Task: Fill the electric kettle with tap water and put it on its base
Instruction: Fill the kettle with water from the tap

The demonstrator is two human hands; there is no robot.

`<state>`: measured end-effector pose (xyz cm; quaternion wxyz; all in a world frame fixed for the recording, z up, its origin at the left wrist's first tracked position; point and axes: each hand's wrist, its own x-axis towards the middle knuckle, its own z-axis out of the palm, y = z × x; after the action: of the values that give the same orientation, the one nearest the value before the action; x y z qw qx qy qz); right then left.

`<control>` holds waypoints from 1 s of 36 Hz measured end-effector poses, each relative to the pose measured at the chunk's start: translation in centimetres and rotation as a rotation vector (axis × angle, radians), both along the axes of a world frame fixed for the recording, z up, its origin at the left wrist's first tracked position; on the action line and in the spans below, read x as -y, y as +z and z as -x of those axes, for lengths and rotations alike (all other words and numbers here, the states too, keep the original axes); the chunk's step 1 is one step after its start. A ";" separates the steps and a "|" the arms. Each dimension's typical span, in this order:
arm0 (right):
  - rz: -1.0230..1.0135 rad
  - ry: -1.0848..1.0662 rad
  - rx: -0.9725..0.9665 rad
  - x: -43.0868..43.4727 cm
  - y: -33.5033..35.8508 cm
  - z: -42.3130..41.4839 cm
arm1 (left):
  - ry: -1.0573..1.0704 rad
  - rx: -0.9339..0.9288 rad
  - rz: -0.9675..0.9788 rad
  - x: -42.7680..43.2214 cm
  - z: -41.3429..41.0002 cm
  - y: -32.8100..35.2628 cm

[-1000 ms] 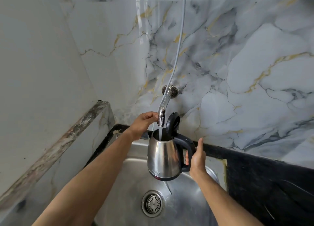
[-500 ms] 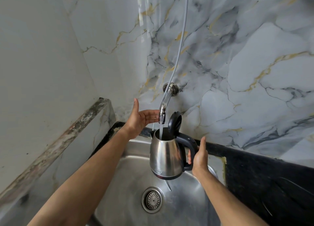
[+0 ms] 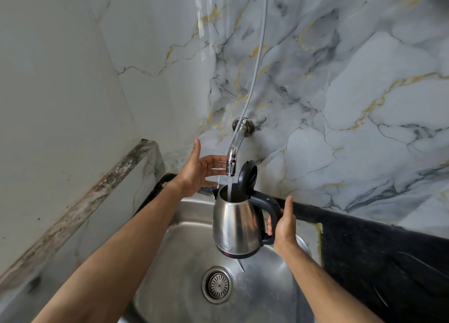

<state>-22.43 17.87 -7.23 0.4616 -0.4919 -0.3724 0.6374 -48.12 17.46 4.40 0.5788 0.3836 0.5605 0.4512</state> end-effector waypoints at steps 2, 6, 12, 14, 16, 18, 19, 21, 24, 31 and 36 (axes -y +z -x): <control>0.000 -0.002 -0.001 0.0 0.0 0.0 | 0.007 0.004 0.003 0.0 0.0 0.0; 0.000 0.000 -0.005 0.0 0.0 -0.1 | 0.017 0.020 -0.001 0.0 0.0 -0.2; -0.004 -0.003 0.000 0.1 0.2 -0.1 | 0.028 0.022 -0.006 0.0 -0.1 -0.2; -0.004 -0.003 0.008 0.1 0.3 -0.1 | 0.028 0.021 -0.011 0.0 -0.1 -0.1; -0.005 -0.002 0.006 0.1 0.3 -0.1 | 0.030 0.021 -0.011 0.0 -0.1 -0.2; 0.001 -0.002 0.000 0.1 0.4 0.0 | 0.033 0.020 -0.014 0.0 -0.1 -0.2; 0.004 -0.003 0.001 0.1 0.4 0.0 | 0.032 0.020 -0.015 0.0 -0.1 -0.3; 0.007 -0.006 0.005 0.1 0.3 0.0 | 0.031 0.021 -0.018 0.0 -0.1 -0.3; 0.007 -0.005 0.003 0.1 0.1 0.1 | 0.031 0.025 -0.021 -0.1 -0.1 -0.4; 0.002 0.000 -0.006 0.0 0.0 0.1 | 0.026 0.023 -0.024 -0.1 0.0 -0.4; 0.006 0.002 -0.015 -0.1 -0.2 0.1 | 0.023 0.013 -0.022 0.0 -0.1 -0.3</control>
<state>-22.56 17.95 -7.38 0.4624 -0.4882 -0.3673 0.6427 -48.03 17.46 4.11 0.5732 0.3805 0.5560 0.4664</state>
